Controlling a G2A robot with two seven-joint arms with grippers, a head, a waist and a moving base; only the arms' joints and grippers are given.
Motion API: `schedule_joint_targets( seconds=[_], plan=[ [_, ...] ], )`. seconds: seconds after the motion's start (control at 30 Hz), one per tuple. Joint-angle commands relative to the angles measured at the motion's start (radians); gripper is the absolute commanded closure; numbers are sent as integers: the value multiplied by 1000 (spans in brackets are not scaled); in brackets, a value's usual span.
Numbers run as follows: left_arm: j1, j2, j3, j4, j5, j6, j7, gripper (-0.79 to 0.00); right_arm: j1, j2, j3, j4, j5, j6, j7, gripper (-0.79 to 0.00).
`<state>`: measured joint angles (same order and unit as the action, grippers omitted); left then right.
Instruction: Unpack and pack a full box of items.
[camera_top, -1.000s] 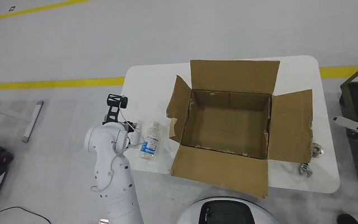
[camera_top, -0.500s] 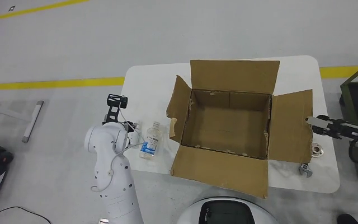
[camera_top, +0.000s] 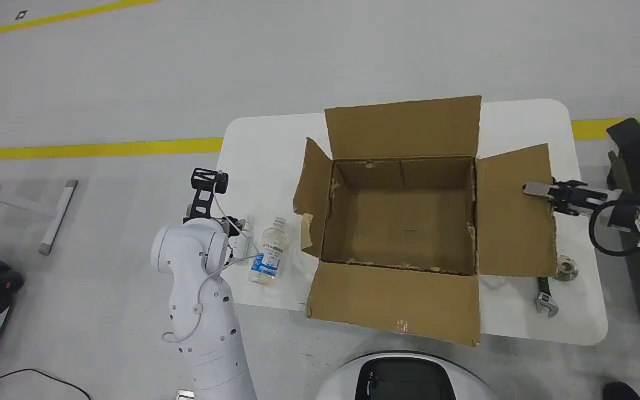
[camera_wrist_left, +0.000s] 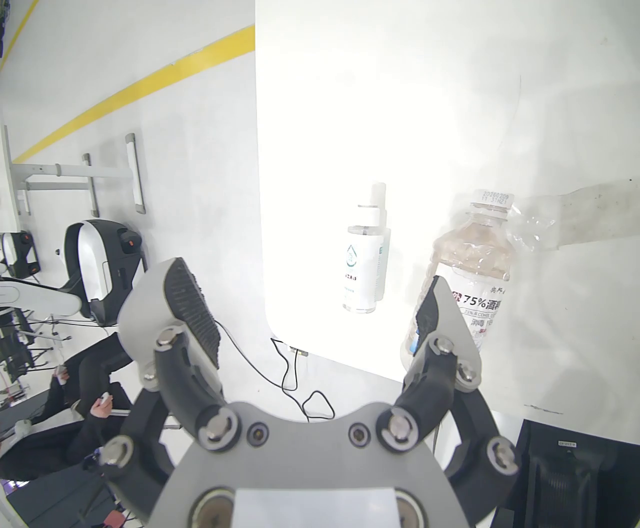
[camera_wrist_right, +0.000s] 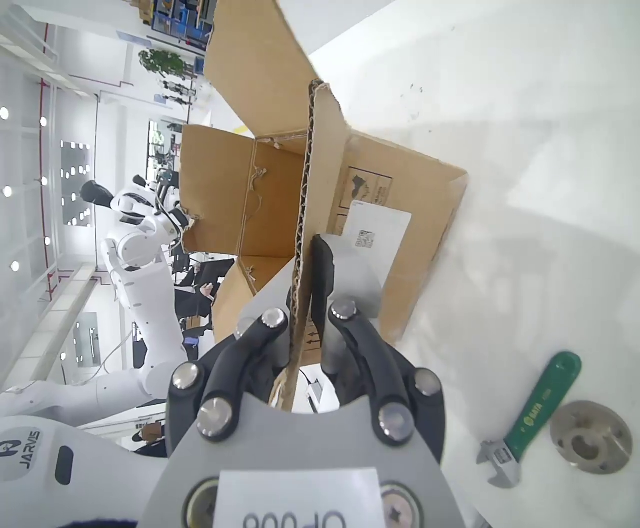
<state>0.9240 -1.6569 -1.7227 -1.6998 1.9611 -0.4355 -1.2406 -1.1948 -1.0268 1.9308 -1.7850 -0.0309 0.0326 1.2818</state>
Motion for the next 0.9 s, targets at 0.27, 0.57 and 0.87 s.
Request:
schedule_joint_targets(
  seconds=[0.27,0.57,0.87],
  plan=[
    [0,0,0,0,0,0,0,-785,153,28,-84,152,-35,-1,43,0],
    [0,0,0,0,0,0,0,-785,197,50,-91,170,-43,23,48,-785],
    [0,0,0,0,0,0,0,-785,-31,55,10,-152,-219,8,-260,-785]
  ],
)
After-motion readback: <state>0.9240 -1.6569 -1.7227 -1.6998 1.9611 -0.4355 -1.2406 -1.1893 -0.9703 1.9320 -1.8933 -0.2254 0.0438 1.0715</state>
